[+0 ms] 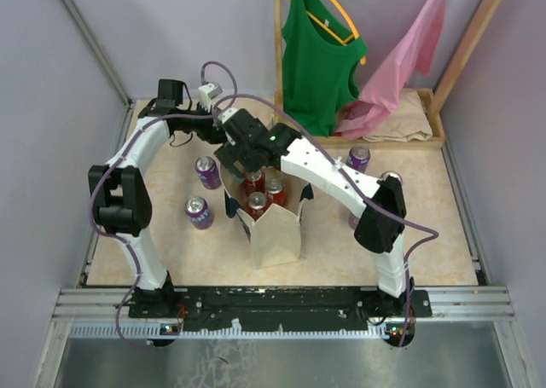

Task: Place the beverage into the canvas bag
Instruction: Place the drink in the canvas bag, then pick up the drink from the center of the board.

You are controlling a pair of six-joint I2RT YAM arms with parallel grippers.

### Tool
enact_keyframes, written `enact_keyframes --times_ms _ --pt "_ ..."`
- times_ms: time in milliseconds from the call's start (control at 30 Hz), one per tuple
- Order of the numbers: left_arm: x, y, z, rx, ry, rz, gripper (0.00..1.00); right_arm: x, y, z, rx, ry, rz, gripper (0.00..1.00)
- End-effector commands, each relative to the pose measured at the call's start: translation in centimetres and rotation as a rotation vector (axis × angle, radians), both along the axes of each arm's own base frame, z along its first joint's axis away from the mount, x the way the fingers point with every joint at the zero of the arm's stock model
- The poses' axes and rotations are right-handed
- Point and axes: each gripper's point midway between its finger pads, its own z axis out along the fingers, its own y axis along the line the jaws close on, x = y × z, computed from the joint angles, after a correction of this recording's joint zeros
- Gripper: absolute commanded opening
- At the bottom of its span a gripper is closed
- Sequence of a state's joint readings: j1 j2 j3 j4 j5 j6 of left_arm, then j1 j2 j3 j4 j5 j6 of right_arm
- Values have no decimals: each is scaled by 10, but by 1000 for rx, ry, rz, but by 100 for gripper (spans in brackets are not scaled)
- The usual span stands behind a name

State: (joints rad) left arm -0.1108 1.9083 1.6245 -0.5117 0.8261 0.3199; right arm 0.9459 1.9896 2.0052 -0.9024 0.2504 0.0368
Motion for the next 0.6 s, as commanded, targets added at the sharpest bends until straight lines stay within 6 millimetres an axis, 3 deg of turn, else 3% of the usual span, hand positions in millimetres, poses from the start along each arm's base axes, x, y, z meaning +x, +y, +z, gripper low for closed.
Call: enact_keyframes --times_ms 0,200,400,567 --pt "-26 11 12 86 -39 -79 57 37 -21 114 265 -223 -151 99" --pt "-54 35 -9 254 -1 -115 66 56 -40 164 377 -337 -218 99" --pt "-54 53 -16 354 8 -69 80 60 -51 178 390 -370 -254 99" --pt "-61 68 -38 439 53 -57 83 63 -69 191 428 -383 -314 99"
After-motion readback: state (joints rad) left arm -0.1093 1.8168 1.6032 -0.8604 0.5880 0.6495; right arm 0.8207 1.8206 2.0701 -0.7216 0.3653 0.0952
